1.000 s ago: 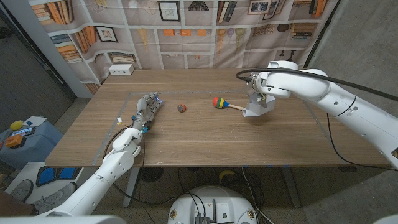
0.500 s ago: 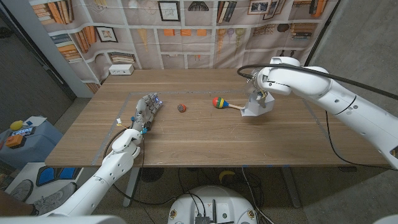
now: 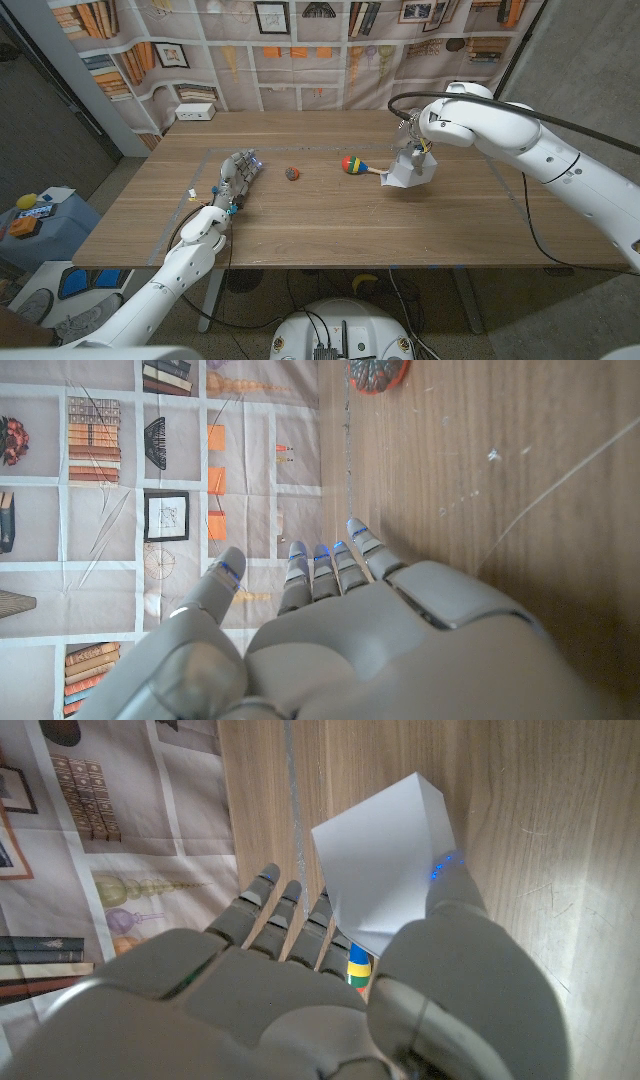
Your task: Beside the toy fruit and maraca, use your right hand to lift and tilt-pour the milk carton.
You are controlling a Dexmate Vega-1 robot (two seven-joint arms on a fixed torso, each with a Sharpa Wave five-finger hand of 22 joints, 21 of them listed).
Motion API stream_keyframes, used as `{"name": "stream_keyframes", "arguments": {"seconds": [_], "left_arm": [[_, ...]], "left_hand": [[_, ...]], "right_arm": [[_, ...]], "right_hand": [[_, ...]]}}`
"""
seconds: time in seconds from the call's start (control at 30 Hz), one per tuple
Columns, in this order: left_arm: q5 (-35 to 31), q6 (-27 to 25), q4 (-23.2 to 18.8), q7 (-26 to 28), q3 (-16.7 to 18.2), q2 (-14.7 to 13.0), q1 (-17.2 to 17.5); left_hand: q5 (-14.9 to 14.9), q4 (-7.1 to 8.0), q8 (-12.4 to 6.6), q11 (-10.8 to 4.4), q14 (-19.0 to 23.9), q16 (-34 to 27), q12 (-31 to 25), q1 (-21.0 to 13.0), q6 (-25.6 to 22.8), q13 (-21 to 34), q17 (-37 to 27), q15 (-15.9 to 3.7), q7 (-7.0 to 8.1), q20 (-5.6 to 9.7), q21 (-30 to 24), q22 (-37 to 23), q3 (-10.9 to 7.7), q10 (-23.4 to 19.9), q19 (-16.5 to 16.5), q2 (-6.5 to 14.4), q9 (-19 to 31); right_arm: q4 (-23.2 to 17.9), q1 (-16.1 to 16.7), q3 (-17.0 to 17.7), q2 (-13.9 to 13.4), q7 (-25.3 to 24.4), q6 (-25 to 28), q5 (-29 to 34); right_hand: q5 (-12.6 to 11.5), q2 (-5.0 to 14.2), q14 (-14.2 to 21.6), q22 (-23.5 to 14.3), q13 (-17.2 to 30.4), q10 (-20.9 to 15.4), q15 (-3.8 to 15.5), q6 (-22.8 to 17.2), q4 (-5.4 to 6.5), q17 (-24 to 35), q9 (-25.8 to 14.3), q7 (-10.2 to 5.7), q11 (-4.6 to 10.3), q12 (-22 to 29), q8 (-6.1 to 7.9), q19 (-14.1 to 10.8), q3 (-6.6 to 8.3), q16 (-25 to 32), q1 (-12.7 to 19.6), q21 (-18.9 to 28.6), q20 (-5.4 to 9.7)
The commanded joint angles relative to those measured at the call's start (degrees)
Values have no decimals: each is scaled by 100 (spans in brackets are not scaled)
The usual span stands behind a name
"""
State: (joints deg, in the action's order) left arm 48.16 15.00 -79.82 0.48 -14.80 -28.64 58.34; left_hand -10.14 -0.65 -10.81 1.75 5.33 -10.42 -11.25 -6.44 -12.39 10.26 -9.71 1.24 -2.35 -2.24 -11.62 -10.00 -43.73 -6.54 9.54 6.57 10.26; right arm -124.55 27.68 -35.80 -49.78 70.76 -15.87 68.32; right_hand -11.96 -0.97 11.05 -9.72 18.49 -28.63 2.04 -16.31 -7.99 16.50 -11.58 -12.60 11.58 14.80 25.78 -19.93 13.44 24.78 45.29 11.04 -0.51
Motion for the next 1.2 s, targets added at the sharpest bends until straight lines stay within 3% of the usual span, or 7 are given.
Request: {"name": "stream_keyframes", "arguments": {"seconds": [0.03, 0.77, 1.2], "left_arm": [[-87, 54, -61, 72, -10, -8, -16], [-542, 131, -294, 366, -50, -193, -111], [-590, 13, -336, 333, -74, -287, -223]], "left_hand": [[0, 28, 14, 9, 3, -5, -7, -4, -37, 19, -21, -11, 32, -18, 18, -10, -13, -61, 42, 425, 16], [10, -31, 39, -7, -194, 44, 40, -38, 51, 9, -9, -105, 41, 179, 94, -1, 11, 91, -170, 391, 8], [13, -59, 39, -22, -256, 49, 50, -50, 57, 5, -5, -122, 35, 203, 101, 2, 23, 132, -227, 386, 4]], "right_arm": [[30, 96, 196, -75, -225, 446, -618], [36, 428, 600, -437, -1178, 1145, -1858], [49, 986, 1008, -790, -2303, 1514, -2878]], "right_hand": [[-9, 24, -3, -18, 23, -24, 503, -28, -25, -5, -30, 7, 20, -9, -5, -14, -11, -9, 2, -6, -33], [-21, 40, 46, -18, 41, -95, 543, -95, -25, -7, -32, 3, 27, 0, 10, -24, -16, 6, -20, 5, -28], [-32, 50, 66, -16, 53, -125, 566, -138, -48, -12, -31, 2, 35, -5, 18, 30, -7, 10, 7, -12, -85]]}}
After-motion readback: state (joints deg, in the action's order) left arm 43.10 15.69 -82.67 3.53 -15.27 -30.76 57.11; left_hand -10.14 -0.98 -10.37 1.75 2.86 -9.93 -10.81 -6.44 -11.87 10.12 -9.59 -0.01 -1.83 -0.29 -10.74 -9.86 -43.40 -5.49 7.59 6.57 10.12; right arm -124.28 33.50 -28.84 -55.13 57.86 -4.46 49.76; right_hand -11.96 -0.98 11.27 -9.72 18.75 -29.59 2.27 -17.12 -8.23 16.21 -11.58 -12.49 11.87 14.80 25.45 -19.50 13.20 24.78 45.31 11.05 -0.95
